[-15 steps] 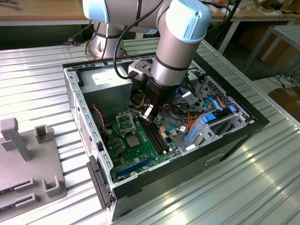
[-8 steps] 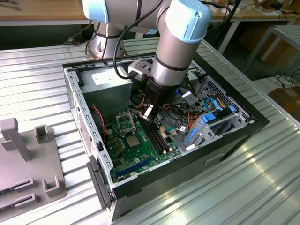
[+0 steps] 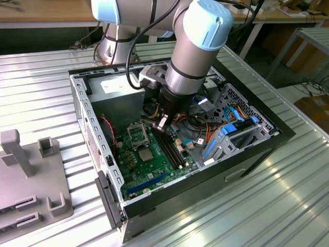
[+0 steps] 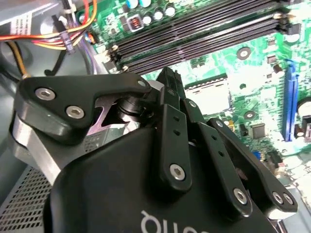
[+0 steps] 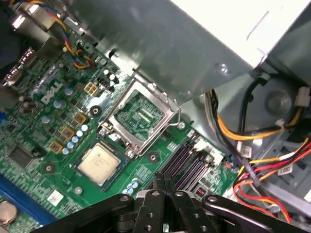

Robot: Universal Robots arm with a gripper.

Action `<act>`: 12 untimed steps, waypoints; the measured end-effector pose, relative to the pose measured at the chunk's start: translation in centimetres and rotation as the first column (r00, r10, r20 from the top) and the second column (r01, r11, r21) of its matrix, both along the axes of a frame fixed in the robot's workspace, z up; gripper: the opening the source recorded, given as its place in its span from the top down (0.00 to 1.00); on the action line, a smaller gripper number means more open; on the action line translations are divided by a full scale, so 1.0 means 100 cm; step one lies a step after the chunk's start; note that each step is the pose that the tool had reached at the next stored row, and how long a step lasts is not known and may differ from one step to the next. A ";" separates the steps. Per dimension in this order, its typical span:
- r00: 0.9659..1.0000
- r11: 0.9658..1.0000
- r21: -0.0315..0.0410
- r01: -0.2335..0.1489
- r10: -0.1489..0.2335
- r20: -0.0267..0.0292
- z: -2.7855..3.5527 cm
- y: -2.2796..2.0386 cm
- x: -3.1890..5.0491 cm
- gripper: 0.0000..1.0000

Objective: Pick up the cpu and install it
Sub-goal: 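Close the cpu cover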

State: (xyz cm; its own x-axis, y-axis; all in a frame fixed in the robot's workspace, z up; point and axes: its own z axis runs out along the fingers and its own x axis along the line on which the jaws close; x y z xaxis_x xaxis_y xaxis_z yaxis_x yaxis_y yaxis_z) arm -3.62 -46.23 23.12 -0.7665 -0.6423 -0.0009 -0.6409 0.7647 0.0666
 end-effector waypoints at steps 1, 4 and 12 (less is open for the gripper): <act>1.000 1.000 0.012 0.000 0.000 0.000 -0.0003 0.0016 0.0000 0.88; 1.000 0.999 0.035 -0.003 0.003 0.000 -0.0014 0.0050 0.0000 0.88; 0.993 0.992 0.037 -0.120 0.120 0.000 -0.0019 0.0113 0.0009 0.88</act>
